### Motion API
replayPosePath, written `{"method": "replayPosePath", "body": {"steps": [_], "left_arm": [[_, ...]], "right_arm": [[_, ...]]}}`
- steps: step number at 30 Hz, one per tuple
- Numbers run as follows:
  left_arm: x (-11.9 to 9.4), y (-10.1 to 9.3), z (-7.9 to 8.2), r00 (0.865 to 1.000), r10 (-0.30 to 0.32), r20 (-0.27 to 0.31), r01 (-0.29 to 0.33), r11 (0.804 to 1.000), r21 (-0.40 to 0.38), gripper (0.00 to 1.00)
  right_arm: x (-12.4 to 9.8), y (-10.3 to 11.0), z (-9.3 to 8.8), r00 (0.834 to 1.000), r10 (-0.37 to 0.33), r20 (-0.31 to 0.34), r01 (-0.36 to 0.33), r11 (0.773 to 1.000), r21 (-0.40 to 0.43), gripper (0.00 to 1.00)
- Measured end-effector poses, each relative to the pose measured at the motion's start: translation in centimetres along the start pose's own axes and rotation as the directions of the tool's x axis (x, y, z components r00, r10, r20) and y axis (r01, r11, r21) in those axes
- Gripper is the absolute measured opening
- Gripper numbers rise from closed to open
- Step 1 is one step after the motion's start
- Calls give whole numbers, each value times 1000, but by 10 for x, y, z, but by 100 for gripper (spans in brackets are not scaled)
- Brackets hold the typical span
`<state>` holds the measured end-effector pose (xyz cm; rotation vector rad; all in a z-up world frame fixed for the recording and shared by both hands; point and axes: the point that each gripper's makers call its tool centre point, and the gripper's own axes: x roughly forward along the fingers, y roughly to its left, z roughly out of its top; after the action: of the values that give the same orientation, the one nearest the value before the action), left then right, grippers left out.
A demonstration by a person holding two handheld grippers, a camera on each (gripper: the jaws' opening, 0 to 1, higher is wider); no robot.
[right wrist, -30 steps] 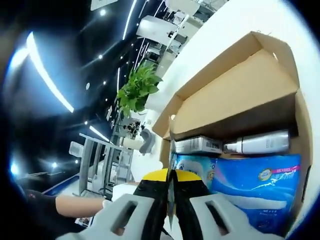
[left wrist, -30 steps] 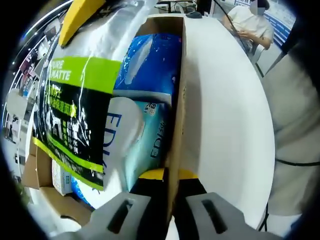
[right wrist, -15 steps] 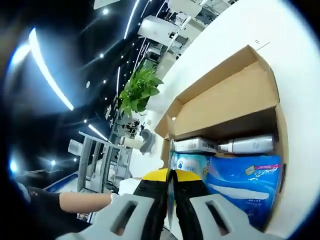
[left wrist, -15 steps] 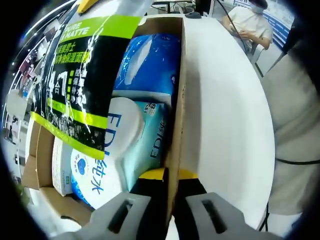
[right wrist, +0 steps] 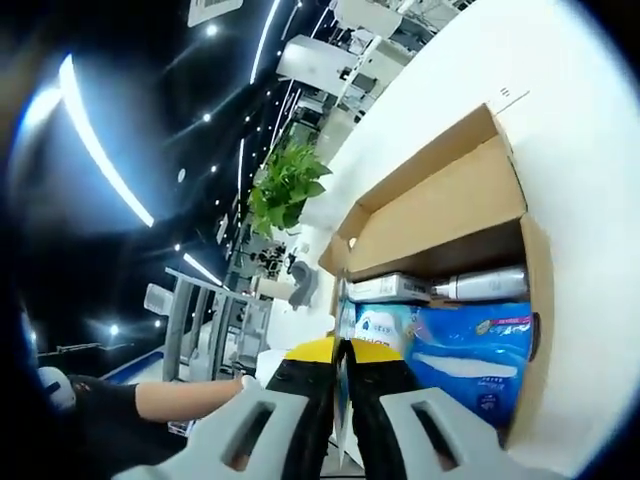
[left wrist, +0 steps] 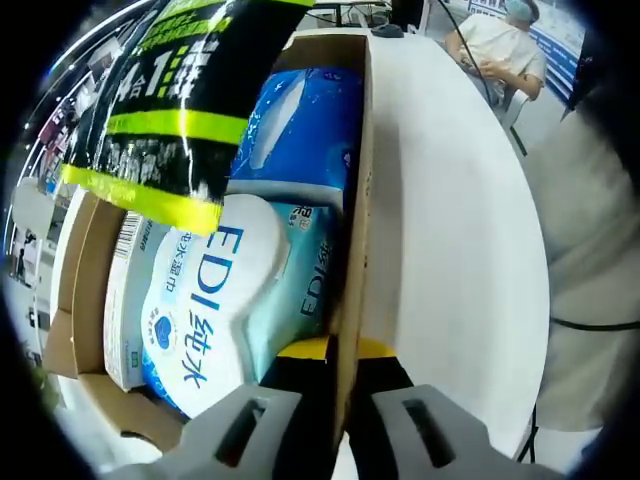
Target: Operate the shoe box by opening the lid, removing the specified soft item, and placing it in the target area until the item is outside and the box remains undamaged.
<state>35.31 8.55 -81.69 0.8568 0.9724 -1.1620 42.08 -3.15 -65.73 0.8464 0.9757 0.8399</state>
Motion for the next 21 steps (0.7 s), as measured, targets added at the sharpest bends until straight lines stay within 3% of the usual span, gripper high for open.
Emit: {"method": "replayPosePath", "body": {"steps": [21], "left_arm": [[0,0,-1,1000,-6,4,6,1000,2,1]], "right_arm": [[-42,8,2,998,48,41,-49,999,21,0]]}}
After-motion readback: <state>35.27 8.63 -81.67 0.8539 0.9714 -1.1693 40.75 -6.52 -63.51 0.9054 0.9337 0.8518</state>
